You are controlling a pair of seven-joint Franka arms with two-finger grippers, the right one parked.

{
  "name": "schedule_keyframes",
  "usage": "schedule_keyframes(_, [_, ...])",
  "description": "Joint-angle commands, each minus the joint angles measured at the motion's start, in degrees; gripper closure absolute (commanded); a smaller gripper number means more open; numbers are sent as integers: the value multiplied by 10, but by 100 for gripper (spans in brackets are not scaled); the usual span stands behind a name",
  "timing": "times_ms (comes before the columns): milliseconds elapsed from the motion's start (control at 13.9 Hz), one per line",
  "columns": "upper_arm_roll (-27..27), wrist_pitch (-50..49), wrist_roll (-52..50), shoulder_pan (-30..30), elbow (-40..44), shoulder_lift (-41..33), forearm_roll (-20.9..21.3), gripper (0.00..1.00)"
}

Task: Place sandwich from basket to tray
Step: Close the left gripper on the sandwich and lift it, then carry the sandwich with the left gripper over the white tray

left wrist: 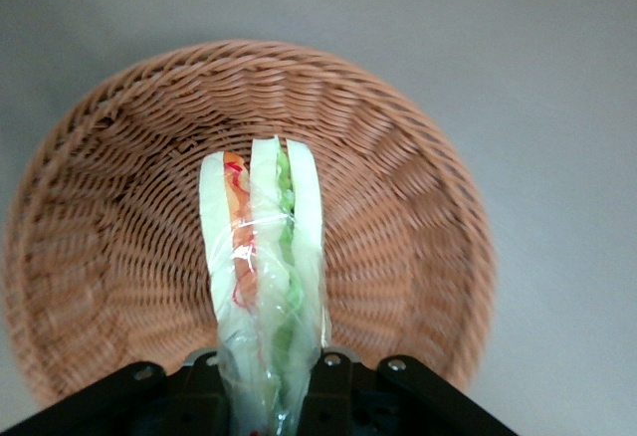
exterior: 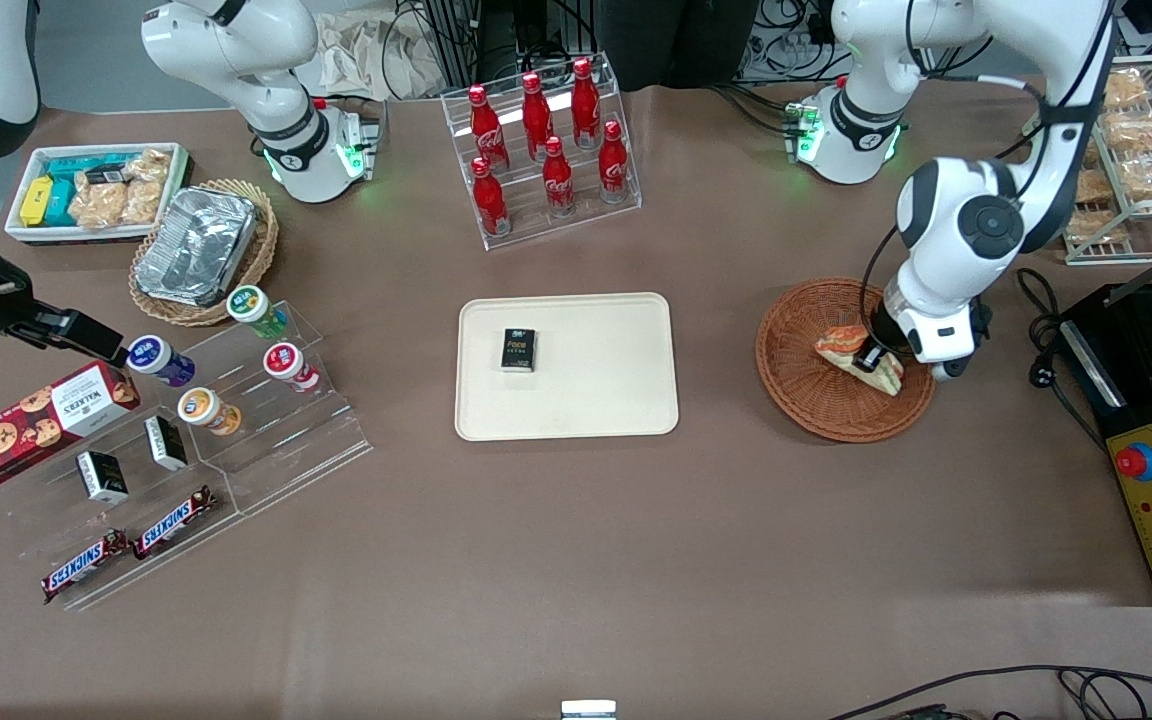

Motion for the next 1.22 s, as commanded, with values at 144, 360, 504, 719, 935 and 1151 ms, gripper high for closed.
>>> schedule_keyframes(144, [-34, -262, 156, -3, 172, -18, -9, 100])
schedule_keyframes(360, [-63, -289, 200, 0, 217, -21, -10, 100])
schedule_keyframes(504, [-75, -289, 286, 3, 225, -27, -60, 100])
schedule_keyframes(719, [-98, -274, 313, -25, 232, -22, -75, 100])
schedule_keyframes(935, [-98, -227, 306, -97, 237, -9, -67, 100])
schedule_keyframes(1151, [-99, -188, 283, -144, 238, 17, -31, 100])
